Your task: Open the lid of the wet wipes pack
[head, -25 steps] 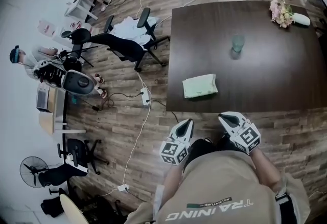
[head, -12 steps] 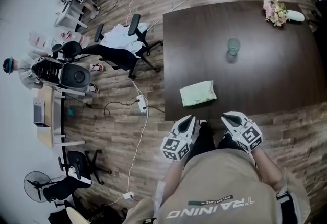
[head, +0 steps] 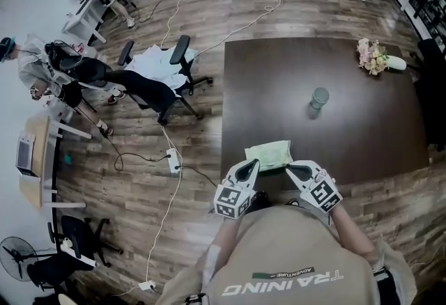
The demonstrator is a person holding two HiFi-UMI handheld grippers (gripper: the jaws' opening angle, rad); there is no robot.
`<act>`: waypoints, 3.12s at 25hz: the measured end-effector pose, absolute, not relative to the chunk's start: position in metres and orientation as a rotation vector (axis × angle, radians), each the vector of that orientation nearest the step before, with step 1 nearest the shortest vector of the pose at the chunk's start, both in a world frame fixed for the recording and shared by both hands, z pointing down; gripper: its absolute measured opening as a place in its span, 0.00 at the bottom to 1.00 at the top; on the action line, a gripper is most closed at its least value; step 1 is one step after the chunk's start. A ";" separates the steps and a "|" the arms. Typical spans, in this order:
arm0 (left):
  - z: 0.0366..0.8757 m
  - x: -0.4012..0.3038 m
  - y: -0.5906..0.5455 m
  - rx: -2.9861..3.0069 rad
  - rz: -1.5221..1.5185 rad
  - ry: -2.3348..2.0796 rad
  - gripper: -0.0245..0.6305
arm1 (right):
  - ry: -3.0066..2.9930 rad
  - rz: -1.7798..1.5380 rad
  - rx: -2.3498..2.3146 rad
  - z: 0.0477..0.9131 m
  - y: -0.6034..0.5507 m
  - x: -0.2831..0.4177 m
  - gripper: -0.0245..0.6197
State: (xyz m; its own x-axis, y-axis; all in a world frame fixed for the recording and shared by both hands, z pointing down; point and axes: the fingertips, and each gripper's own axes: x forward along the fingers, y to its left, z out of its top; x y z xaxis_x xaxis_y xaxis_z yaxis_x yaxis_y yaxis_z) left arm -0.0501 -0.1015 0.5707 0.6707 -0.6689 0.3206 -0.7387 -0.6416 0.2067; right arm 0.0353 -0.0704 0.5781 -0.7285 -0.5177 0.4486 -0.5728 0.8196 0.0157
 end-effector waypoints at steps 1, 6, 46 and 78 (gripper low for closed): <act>0.574 -0.054 -0.107 2.575 0.320 -1.108 0.05 | -2.555 0.217 0.819 0.581 -0.078 0.032 0.06; 0.600 -0.064 -0.127 2.603 0.376 -0.979 0.05 | -2.542 0.423 0.866 0.596 -0.108 0.016 0.06; 0.732 -0.065 -0.125 2.374 0.681 -0.697 0.05 | -2.064 0.026 0.285 0.713 -0.107 -0.019 0.22; 0.742 -0.059 -0.121 2.506 0.955 -0.610 0.05 | -1.991 -0.064 0.173 0.706 -0.108 -0.021 0.15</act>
State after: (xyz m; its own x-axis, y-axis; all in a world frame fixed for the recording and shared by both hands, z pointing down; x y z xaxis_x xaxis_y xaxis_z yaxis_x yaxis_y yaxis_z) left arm -0.0588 -0.1207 0.7424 0.6732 -0.2561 0.6937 -0.5212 -0.8298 0.1994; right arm -0.0211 -0.1075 0.7061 -0.4053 -0.1511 0.9016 -0.0927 0.9880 0.1239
